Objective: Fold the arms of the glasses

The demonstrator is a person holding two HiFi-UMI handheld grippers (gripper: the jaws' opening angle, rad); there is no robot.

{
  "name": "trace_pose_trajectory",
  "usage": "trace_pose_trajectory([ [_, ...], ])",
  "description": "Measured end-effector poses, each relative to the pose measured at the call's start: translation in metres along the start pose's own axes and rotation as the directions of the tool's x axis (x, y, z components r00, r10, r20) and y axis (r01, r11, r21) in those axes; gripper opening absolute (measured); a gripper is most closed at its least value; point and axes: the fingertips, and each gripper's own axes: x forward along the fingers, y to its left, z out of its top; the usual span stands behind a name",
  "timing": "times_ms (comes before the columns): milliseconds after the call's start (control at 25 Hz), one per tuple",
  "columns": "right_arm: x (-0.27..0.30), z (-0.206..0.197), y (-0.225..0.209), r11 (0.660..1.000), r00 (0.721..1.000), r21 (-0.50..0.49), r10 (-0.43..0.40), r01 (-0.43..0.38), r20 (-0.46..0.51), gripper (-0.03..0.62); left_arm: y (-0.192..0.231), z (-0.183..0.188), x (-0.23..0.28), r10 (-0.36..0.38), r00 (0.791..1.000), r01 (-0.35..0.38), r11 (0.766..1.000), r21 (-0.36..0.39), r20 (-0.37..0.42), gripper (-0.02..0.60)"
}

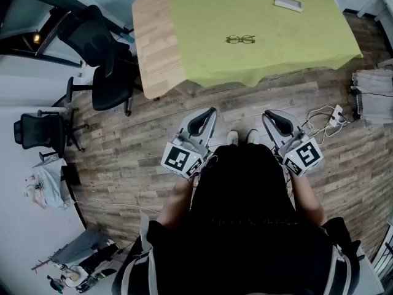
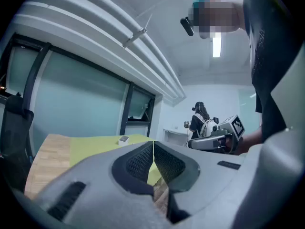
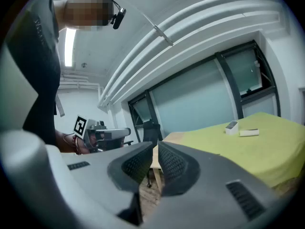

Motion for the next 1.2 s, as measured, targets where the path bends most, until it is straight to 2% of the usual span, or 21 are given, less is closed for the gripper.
trace_pose_trajectory([
  [280, -0.008, 0.0, -0.012, 1.0, 1.0, -0.007, 0.019, -0.019, 0.011, 0.051, -0.011, 0.002, 0.012, 0.01, 1.0, -0.01, 1.0, 0.007, -0.006, 0.02],
  [520, -0.017, 0.002, -0.019, 0.998, 0.994, -0.007, 0.071, -0.07, 0.084, 0.051, -0.025, 0.002, 0.016, 0.031, 0.999, -0.03, 0.999, 0.031, -0.023, 0.02],
  [640, -0.022, 0.005, -0.029, 0.996, 0.99, -0.016, 0.086, -0.084, 0.111, 0.051, -0.03, 0.012, 0.017, 0.064, 0.998, -0.064, 0.997, 0.037, 0.003, 0.02],
  [960, -0.037, 0.004, -0.054, 0.999, 0.993, 0.014, 0.048, -0.05, 0.104, 0.044, -0.031, 0.012, 0.033, 0.077, 0.997, -0.078, 0.997, 0.026, 0.026, 0.02],
  [1200, -0.036, 0.002, -0.07, 1.0, 0.995, 0.002, 0.031, -0.031, 0.091, 0.044, -0.026, 0.008, 0.056, 0.053, 0.998, -0.054, 0.998, 0.033, 0.034, 0.02],
])
